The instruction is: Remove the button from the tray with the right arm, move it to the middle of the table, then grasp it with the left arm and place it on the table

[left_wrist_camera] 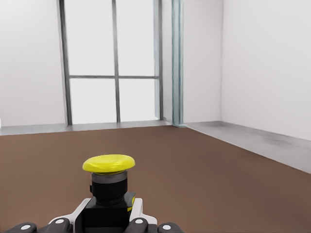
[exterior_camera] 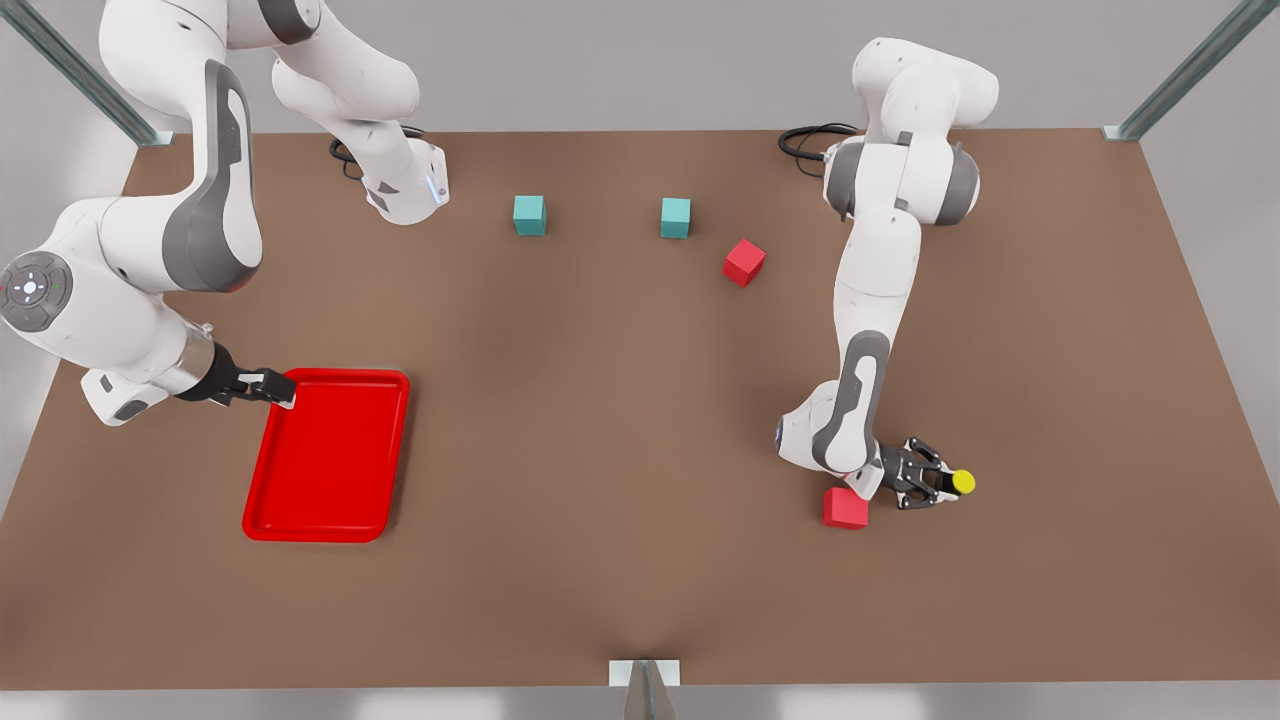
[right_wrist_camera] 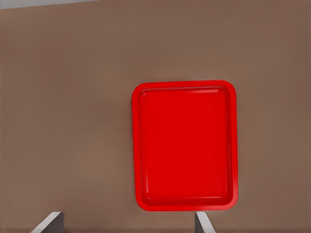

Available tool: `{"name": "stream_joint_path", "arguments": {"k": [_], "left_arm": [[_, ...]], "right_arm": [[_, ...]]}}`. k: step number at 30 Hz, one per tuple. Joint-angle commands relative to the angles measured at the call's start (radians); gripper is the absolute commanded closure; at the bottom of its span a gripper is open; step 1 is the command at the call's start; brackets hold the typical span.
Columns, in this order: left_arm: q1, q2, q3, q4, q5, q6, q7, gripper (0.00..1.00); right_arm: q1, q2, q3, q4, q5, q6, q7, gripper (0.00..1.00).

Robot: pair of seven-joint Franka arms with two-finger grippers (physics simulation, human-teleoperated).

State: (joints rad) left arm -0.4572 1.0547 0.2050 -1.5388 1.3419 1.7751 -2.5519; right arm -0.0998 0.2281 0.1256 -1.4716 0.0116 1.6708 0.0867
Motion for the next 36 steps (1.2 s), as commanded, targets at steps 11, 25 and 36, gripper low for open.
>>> {"name": "stream_joint_path", "arguments": {"k": [11, 25, 36], "left_arm": [[-0.029, -0.067, -0.001, -0.096, 0.003, -0.019, -0.136, 0.0], [-0.207, -0.564, -0.041, -0.302, -0.4, -0.125, 0.32, 0.0], [0.12, -0.861, -0.001, 0.002, -1.485, -0.207, 2.778, 0.0]], "right_arm": [[0.0, -0.001, 0.0, 0.0, 0.001, 0.001, -0.004, 0.0], [0.0, 0.0, 0.0, 0.0, 0.002, 0.001, -0.007, 0.0], [-0.001, 0.002, -0.001, 0.0, 0.004, 0.001, -0.01, 0.0]]}}
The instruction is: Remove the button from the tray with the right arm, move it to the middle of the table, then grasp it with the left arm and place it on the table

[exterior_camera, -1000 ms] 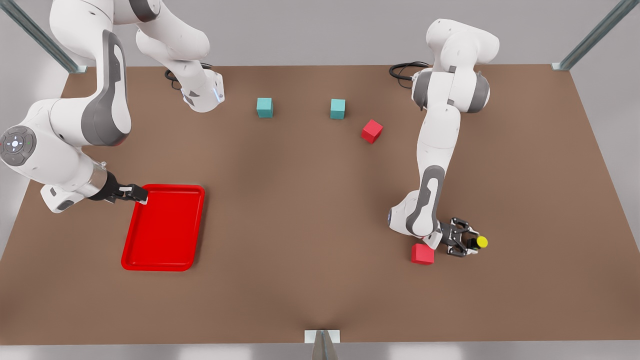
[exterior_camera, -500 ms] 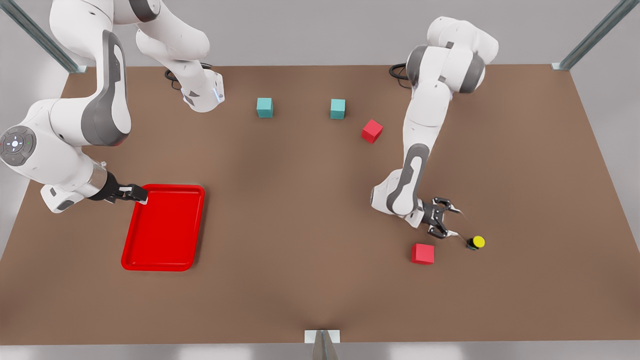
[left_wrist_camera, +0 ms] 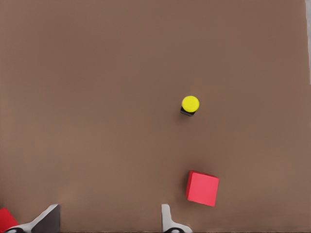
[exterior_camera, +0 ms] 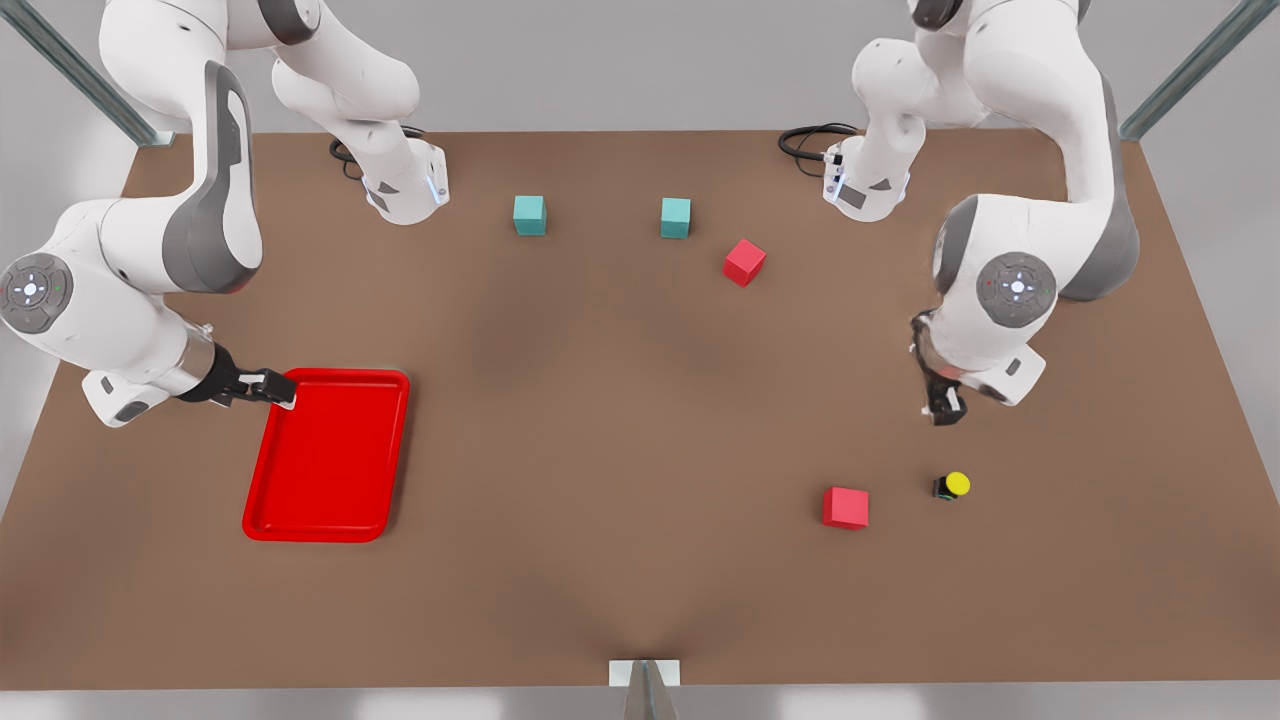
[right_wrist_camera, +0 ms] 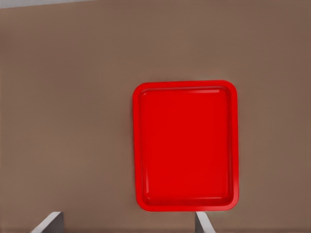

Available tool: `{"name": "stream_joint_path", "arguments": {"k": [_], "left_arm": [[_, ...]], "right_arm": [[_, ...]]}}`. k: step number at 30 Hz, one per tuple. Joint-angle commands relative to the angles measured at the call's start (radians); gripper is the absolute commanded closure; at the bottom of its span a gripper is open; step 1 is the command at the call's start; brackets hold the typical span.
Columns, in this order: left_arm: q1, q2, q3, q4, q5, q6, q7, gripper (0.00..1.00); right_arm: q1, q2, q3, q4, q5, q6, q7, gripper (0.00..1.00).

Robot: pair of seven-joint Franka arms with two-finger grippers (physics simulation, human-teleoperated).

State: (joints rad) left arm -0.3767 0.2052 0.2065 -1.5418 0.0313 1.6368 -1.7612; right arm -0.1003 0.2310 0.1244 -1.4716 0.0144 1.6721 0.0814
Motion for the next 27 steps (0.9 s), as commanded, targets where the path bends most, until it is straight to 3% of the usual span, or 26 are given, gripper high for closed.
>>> {"name": "stream_joint_path", "arguments": {"k": [1, 2, 3, 4, 5, 17, 22, 27], "left_arm": [[0.044, -0.04, 0.03, 0.005, -0.235, -0.075, 2.083, 0.0], [0.044, -0.072, 0.082, 0.005, -0.344, -0.081, 2.079, 0.0], [0.045, -0.104, 0.082, -0.007, -0.314, -0.068, 2.021, 0.0], [0.079, -0.161, 0.036, -0.089, -0.237, 0.017, 2.016, 0.0], [0.206, -0.205, -0.114, -0.159, -0.179, 0.075, 2.007, 0.0], [0.2, -0.079, -0.124, -0.1, -0.14, 0.101, 1.997, 0.0], [0.2, 0.051, -0.124, -0.011, -0.145, 0.101, 1.996, 0.0], [0.2, 0.051, -0.124, -0.011, -0.148, 0.101, 1.996, 0.0]], "right_arm": [[0.001, -0.001, 0.0, 0.0, 0.001, 0.0, -0.005, 0.0], [0.001, -0.001, 0.0, 0.0, 0.001, 0.0, -0.005, 0.0], [0.001, -0.001, 0.0, 0.0, 0.001, -0.002, -0.005, 0.0], [-0.001, -0.001, 0.0, 0.0, 0.001, -0.002, -0.005, 0.0], [0.001, -0.001, 0.0, 0.0, 0.001, 0.0, -0.005, 0.0], [-0.001, -0.001, 0.0, 0.0, 0.001, -0.002, -0.006, 0.0], [0.001, -0.002, 0.0, 0.0, 0.001, -0.002, -0.006, 0.0], [0.001, -0.001, 0.0, 0.0, 0.001, -0.002, -0.006, 0.0]]}}
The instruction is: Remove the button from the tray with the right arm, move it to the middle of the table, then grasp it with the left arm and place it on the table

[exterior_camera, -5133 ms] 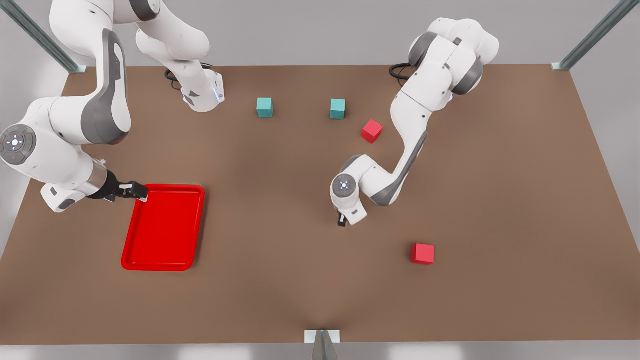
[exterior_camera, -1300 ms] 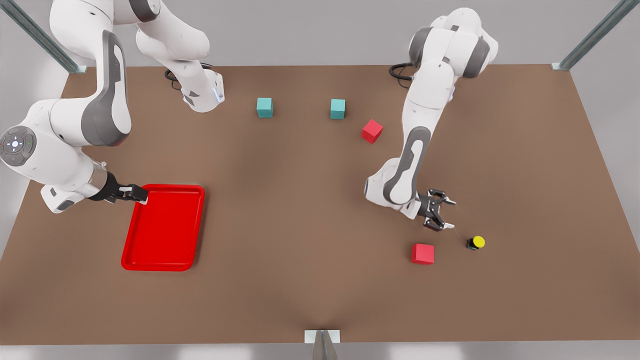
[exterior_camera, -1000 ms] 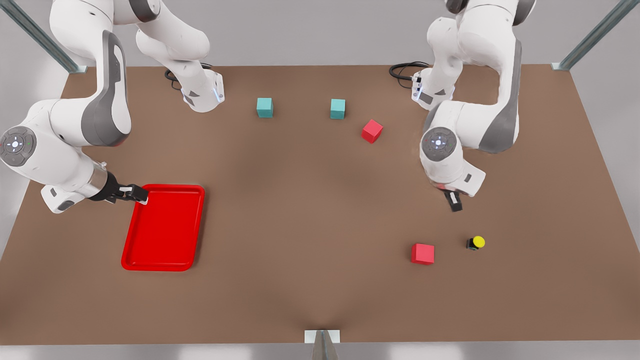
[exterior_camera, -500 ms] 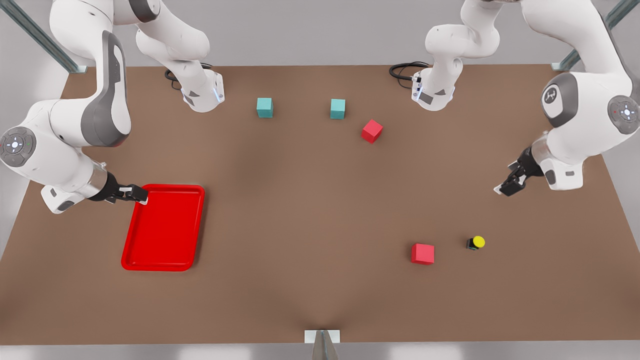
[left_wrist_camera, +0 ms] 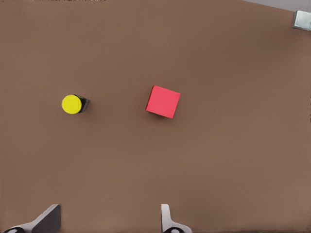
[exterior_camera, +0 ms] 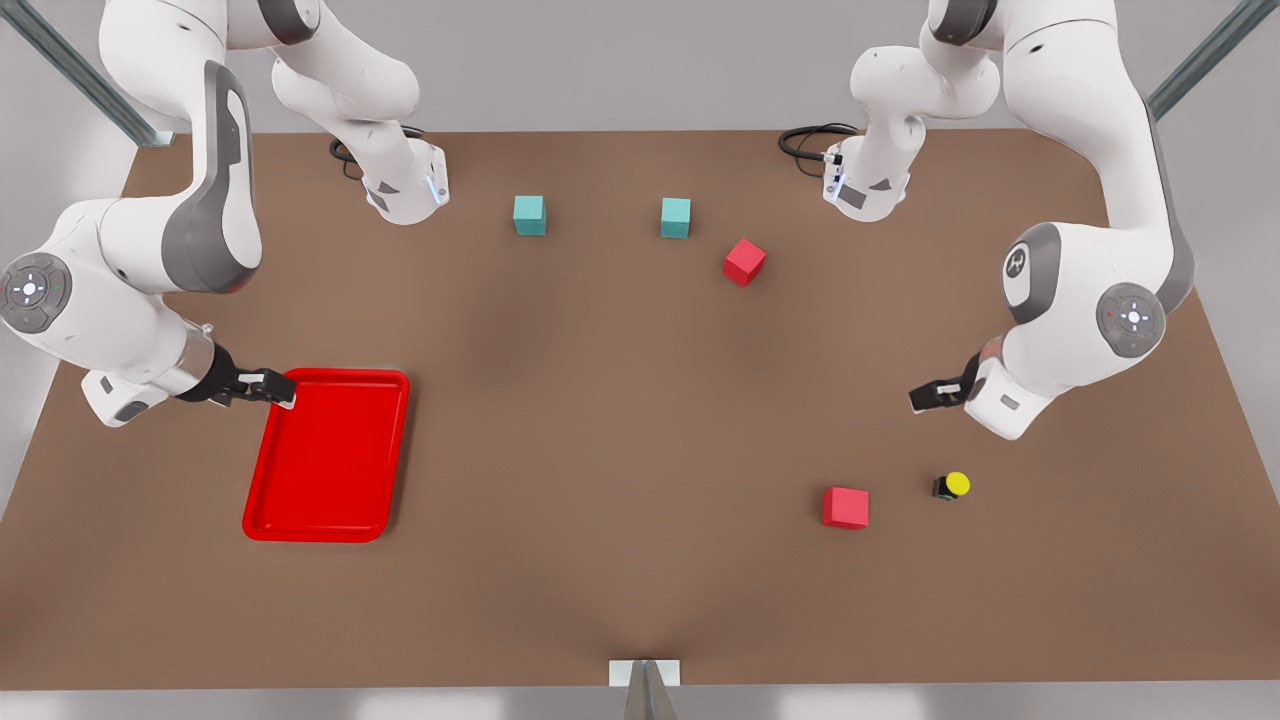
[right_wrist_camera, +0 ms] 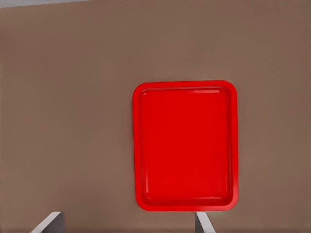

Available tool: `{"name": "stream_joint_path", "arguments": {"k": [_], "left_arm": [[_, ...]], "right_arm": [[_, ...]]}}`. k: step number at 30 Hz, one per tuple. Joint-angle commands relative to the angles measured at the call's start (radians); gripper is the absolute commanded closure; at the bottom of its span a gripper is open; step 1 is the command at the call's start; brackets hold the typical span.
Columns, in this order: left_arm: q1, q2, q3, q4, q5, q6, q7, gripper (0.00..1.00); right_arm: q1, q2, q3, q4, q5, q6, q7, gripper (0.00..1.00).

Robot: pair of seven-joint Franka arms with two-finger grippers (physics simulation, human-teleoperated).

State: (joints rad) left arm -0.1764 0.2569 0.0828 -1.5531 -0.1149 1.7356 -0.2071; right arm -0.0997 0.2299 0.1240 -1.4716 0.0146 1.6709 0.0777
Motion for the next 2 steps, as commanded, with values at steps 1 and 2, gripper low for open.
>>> {"name": "stream_joint_path", "arguments": {"k": [1, 2], "left_arm": [[0.0, -0.001, 0.0, 0.001, -0.002, 0.002, 0.443, 0.0], [0.0, -0.001, 0.0, 0.001, -0.003, 0.002, 0.443, 0.0]], "right_arm": [[0.0, -0.001, 0.0, 0.0, 0.001, 0.0, -0.002, 0.0], [0.0, -0.001, 0.0, 0.0, 0.001, 0.0, -0.002, 0.0]]}}
